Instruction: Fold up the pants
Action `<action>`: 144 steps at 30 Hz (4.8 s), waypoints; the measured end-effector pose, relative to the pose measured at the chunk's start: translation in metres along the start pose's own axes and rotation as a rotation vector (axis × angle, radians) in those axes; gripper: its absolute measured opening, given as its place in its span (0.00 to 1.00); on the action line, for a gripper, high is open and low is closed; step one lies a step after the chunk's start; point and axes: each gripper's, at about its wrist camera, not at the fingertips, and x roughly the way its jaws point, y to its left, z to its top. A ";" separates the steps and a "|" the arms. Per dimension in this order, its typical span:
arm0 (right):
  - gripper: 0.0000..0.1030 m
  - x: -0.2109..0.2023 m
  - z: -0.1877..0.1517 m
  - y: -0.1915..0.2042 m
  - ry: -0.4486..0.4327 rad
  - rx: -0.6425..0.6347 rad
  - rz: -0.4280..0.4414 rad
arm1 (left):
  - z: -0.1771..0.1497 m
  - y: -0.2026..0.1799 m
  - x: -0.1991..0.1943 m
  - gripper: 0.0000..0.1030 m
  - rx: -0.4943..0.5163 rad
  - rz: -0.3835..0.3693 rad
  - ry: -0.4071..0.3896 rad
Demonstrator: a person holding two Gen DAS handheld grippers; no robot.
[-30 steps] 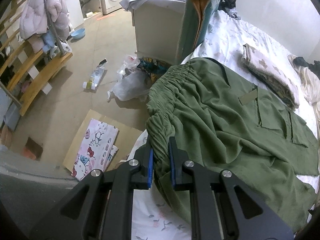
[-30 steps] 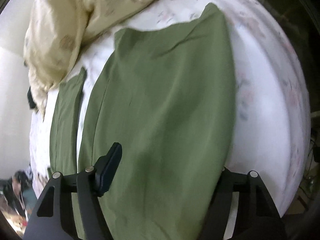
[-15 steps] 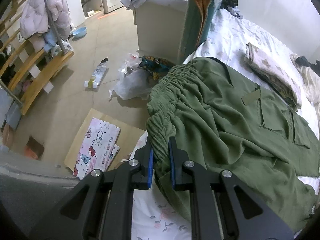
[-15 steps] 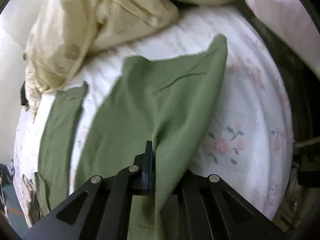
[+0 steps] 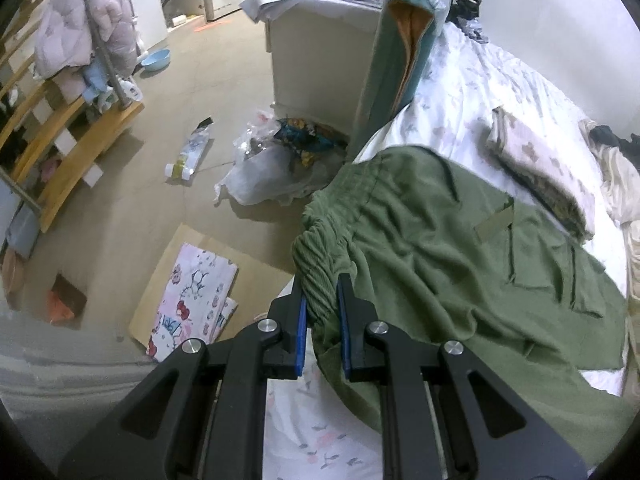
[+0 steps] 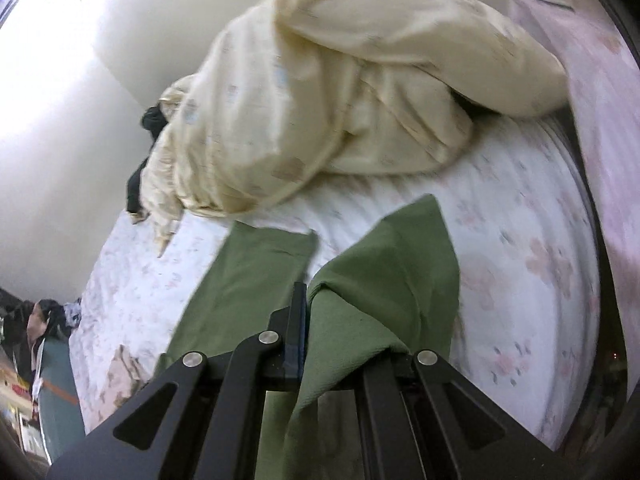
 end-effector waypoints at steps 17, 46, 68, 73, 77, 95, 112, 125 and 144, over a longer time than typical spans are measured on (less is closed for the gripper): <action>0.01 0.148 0.034 0.166 0.150 -0.410 -0.120 | 0.126 -0.083 0.073 0.11 0.153 -0.016 0.088; 0.83 0.236 0.023 0.267 0.118 -0.785 -0.122 | 0.068 -0.173 0.131 0.76 0.652 -0.079 -0.058; 0.56 0.325 0.034 0.089 0.268 -0.448 -0.093 | 0.070 -0.149 0.202 0.74 0.550 0.065 0.039; 0.01 0.318 0.036 0.104 0.248 -0.489 -0.098 | 0.071 -0.149 0.204 0.74 0.555 0.062 0.042; 0.01 0.273 0.049 0.108 0.183 -0.488 -0.087 | 0.071 -0.150 0.205 0.74 0.557 0.066 0.052; 0.56 0.226 0.078 0.024 0.213 -0.243 -0.100 | 0.071 -0.150 0.205 0.75 0.571 0.047 0.069; 0.00 0.209 0.074 0.088 0.078 -0.491 -0.029 | 0.067 -0.153 0.203 0.76 0.584 0.059 0.053; 0.04 0.251 0.064 0.021 0.246 -0.347 -0.253 | 0.067 -0.153 0.204 0.76 0.590 0.062 0.052; 0.04 0.274 -0.037 0.117 0.275 -0.789 -0.264 | 0.073 -0.147 0.189 0.77 0.559 0.030 0.078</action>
